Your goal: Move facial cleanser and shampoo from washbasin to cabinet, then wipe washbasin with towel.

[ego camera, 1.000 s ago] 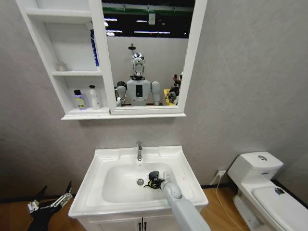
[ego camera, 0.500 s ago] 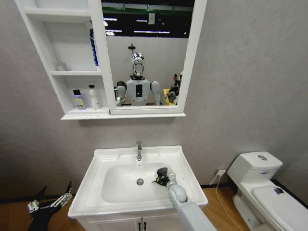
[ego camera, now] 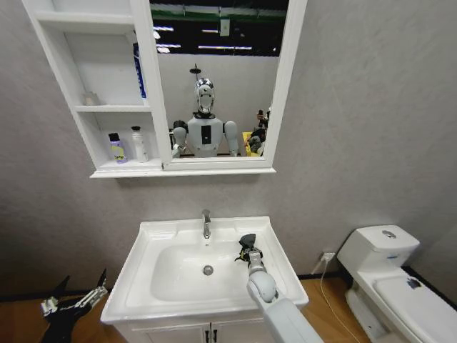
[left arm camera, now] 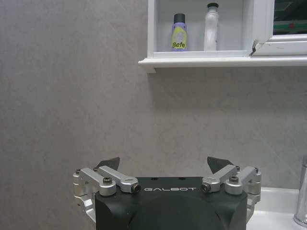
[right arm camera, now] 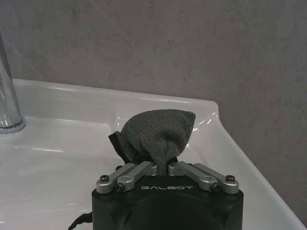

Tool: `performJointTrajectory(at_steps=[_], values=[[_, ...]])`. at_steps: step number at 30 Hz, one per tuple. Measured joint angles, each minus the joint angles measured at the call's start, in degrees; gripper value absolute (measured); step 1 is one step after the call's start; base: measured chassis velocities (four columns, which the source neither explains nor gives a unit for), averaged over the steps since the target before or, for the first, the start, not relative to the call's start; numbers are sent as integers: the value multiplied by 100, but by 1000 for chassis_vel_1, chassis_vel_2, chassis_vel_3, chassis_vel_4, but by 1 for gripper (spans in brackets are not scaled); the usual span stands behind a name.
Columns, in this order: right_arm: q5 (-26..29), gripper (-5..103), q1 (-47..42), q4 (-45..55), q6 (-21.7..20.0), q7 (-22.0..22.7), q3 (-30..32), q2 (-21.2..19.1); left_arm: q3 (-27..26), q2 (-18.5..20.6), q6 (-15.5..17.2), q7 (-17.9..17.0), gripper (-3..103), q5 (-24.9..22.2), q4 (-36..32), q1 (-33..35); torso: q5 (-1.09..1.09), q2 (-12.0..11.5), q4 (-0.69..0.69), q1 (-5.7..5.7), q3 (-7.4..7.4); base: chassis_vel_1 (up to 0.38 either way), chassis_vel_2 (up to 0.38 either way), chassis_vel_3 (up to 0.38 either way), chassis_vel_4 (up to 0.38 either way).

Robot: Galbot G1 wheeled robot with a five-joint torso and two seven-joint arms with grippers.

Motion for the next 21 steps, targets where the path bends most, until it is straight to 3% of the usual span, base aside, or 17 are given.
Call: performJointTrajectory(at_steps=[8, 11, 14, 16, 19, 21], values=[[613, 5, -910, 1099, -166, -2, 770, -412, 0, 0, 0, -1, 100, 0, 0, 0, 0, 1, -2, -1, -1, 0, 0, 0, 0], [1107, 5, -1185, 1338, -254, -14, 1012, -609, 0, 0, 0, -1, 100, 0, 0, 0, 0, 1, -2, -1, 0, 0, 0, 0, 0], [1981, 5, -1272, 1464, -460, 54, 1187, -747, 0, -1, 0, -1, 100, 0, 0, 0, 0, 1, 1, -1, 0, 0, 0, 0, 0], [2161, 5, -1238, 1444, -496, 124, 1190, -749, 0, 0, 0, 0, 100, 0, 0, 0, 0, 1, 0, -1, 0, 0, 0, 0, 0], [2462, 5, -1101, 1325, -572, 328, 1187, -706, 0, -1, 0, -1, 100, 0, 0, 0, 0, 1, 2, -1, 0, 0, 0, 0, 0], [2971, 5, -960, 1246, -748, 595, 1179, -682, 0, 0, 0, 0, 100, 0, 0, 0, -1, 1, 2, -1, 0, 0, 0, 0, 0]])
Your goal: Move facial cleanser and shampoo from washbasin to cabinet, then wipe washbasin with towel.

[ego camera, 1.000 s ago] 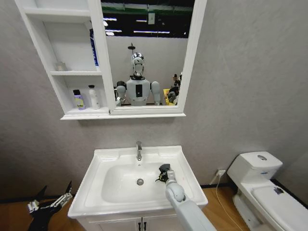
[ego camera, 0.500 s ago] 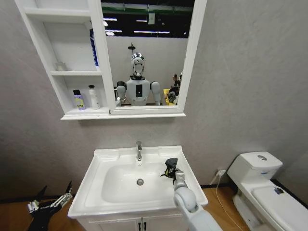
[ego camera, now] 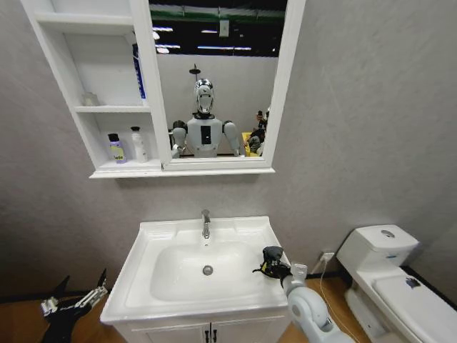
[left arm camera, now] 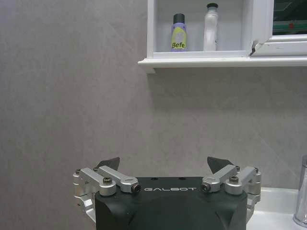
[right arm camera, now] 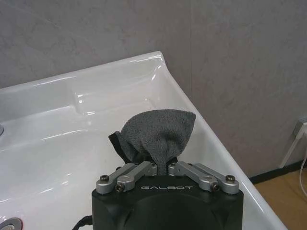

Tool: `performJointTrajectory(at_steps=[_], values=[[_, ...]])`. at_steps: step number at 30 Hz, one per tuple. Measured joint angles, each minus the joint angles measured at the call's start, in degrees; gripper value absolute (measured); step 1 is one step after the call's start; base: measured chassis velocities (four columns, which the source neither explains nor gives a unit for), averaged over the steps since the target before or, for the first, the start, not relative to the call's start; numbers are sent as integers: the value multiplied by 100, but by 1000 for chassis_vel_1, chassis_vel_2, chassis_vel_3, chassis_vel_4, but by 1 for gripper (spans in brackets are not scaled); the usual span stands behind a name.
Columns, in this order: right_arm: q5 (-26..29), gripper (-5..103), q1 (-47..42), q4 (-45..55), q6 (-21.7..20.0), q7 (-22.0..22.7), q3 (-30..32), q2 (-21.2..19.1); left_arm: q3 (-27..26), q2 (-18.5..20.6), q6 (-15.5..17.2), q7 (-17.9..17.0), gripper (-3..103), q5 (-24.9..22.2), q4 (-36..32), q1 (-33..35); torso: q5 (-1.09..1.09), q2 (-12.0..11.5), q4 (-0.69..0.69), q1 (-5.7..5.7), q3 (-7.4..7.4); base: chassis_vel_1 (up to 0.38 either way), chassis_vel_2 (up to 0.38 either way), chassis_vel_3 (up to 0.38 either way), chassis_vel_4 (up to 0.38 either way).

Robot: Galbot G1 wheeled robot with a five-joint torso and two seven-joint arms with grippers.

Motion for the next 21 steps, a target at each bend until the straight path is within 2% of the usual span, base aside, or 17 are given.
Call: performJointTrajectory(at_steps=[6, 10, 15, 21], values=[[220, 5, 77, -51, -191, 241, 30, -3, 0, 0, 0, 0, 100, 0, 0, 0, 1, 0, -1, 0, 0, 0, 0, 0, 0], [237, 5, 10, -46, -241, 249, 109, -108, 0, 0, 0, 0, 100, 0, 0, 0, 0, 0, -3, 0, 0, 0, 0, 0, 0], [142, 5, -76, -96, -245, 179, 141, -269, 0, 0, 0, 0, 100, 0, 0, 0, 0, 0, -3, 0, 0, 0, 0, 0, 0], [149, 5, 151, -434, -253, -47, 69, -159, 0, 0, 0, 0, 100, 0, 0, 0, 0, 0, -1, 0, 0, 0, 0, 0, 0]])
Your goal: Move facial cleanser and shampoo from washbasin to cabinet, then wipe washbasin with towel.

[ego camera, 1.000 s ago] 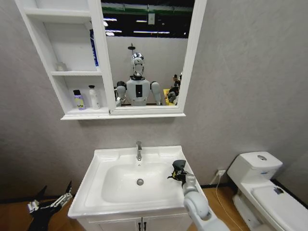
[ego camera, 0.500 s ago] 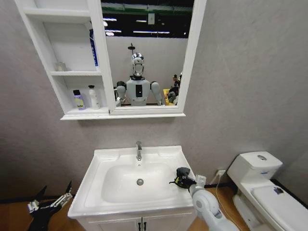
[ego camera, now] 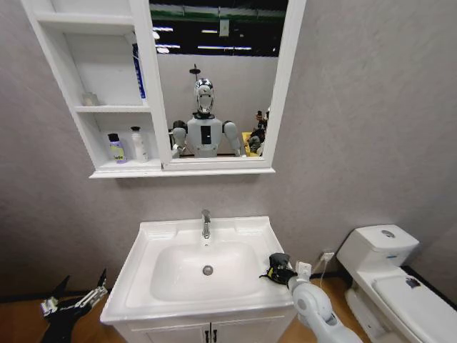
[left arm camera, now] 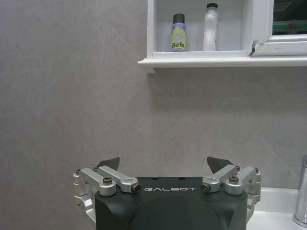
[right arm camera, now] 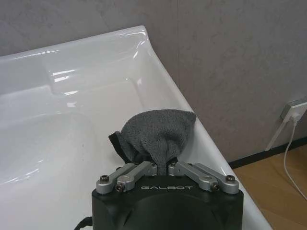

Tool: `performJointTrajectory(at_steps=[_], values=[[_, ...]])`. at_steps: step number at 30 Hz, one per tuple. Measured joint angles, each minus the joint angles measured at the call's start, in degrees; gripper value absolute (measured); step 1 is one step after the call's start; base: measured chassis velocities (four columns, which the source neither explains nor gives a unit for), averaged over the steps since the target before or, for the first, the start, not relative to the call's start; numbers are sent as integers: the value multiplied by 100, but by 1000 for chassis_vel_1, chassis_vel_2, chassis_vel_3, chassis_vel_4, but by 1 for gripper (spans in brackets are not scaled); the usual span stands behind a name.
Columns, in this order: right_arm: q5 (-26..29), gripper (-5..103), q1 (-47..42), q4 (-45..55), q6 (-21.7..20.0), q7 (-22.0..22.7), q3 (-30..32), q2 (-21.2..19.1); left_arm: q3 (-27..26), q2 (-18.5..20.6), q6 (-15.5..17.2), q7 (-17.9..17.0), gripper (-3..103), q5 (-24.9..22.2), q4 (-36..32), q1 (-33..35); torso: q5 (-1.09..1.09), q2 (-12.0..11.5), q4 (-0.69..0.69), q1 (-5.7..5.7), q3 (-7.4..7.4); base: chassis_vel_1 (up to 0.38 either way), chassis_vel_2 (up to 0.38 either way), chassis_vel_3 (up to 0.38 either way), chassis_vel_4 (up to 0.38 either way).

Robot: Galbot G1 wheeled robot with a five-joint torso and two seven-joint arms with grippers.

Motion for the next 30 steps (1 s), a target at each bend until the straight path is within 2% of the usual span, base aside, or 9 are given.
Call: performJointTrajectory(at_steps=[5, 10, 18, 21, 22, 24, 26, 29, 30], values=[[-109, 5, 274, -412, 36, -141, -38, 134, 0, 0, 0, 0, 100, 0, 0, 0, -1, 0, 1, 0, 0, 0, 0, 0, 0], [-480, 5, 681, -1038, 353, -490, -64, 233, 0, 0, 0, 0, 100, 0, 0, 0, -2, 1, 4, -1, -1, 0, 0, 0, 0], [-708, 5, 1087, -1593, 529, -971, -106, 300, 0, 0, 0, 0, 100, 0, 0, 0, -1, 1, -2, -1, -1, 0, 0, 0, 0], [-1189, 5, 1476, -2210, 1071, -1633, -167, 434, 0, 0, 0, 0, 100, 0, 0, 0, 2, -1, -4, 1, 2, 0, 0, 0, 0], [-1189, 5, 1476, -2210, 1071, -1633, -167, 434, 0, 0, 0, 0, 100, 0, 0, 0, 2, -1, -4, 1, 2, 0, 0, 0, 0], [-1604, 5, 1665, -2441, 1562, -2085, -202, 486, 0, 0, 0, 0, 100, 0, 0, 0, 3, -2, -3, 4, 3, 0, 0, 0, 0], [-1718, 5, 1706, -2481, 1683, -2205, -202, 496, 0, 0, 0, 0, 100, 0, 0, 0, 1, -3, -1, 3, 3, 0, 0, 0, 0], [-2166, 5, 1839, -2623, 2191, -2632, -208, 553, 0, 0, 0, 0, 100, 0, 0, 0, 1, -2, -2, 3, 2, 0, 0, 0, 0], [-2166, 5, 1839, -2623, 2191, -2632, -208, 553, 0, 0, 0, 0, 100, 0, 0, 0, 1, -2, -2, 3, 2, 0, 0, 0, 0]])
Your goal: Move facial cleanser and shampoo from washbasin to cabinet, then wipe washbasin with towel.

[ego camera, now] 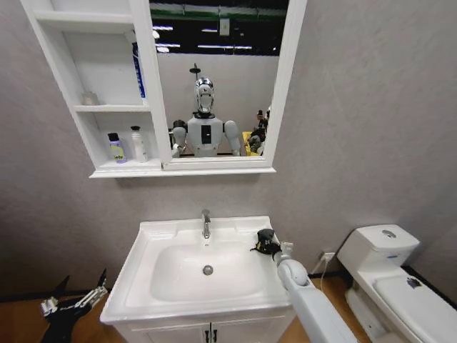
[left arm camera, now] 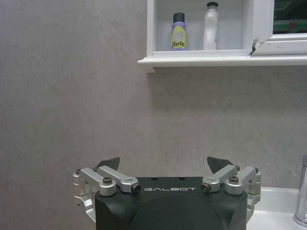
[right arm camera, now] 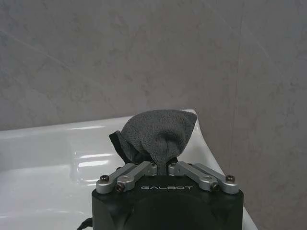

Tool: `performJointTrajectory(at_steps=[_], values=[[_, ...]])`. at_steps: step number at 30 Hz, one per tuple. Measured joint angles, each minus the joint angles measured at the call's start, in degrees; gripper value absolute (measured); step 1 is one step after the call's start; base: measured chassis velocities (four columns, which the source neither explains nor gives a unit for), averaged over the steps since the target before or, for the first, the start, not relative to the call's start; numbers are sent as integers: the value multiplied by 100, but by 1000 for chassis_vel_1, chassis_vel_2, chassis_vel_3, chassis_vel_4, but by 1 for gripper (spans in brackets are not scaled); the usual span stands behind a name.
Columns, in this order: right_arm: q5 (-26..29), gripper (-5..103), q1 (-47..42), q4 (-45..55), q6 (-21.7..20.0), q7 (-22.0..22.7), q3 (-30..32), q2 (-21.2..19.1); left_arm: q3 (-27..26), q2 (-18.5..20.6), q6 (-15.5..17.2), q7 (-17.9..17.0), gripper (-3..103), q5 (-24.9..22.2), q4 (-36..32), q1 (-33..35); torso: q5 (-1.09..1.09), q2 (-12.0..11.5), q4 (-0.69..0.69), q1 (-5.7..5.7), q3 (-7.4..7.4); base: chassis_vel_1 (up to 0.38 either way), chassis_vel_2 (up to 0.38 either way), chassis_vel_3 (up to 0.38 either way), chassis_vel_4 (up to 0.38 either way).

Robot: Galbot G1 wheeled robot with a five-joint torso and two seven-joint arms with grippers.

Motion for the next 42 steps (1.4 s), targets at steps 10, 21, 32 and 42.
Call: performJointTrajectory(at_steps=[10, 21, 32, 42], values=[[-267, 5, 667, -892, 13, -238, -43, 209, 0, 0, 0, 0, 100, 0, 0, 0, -2, 1, 3, -2, -1, 0, 0, 0, 0], [-335, 32, 712, -892, -494, -16, -94, 252, 0, 0, 0, 0, 100, 0, 0, 0, -1, 3, 1, -4, -2, 0, 0, 0, 0], [-271, 76, 569, -613, -777, 152, -78, 179, 0, 0, 0, 0, 100, 0, 0, 0, -1, 3, 1, -3, -2, 0, 0, 0, 0], [-348, 100, 41, 454, -818, 578, -9, 12, 0, 0, 0, 0, 100, 0, 0, 0, -2, 3, 2, -3, -2, 0, 0, 0, 0]])
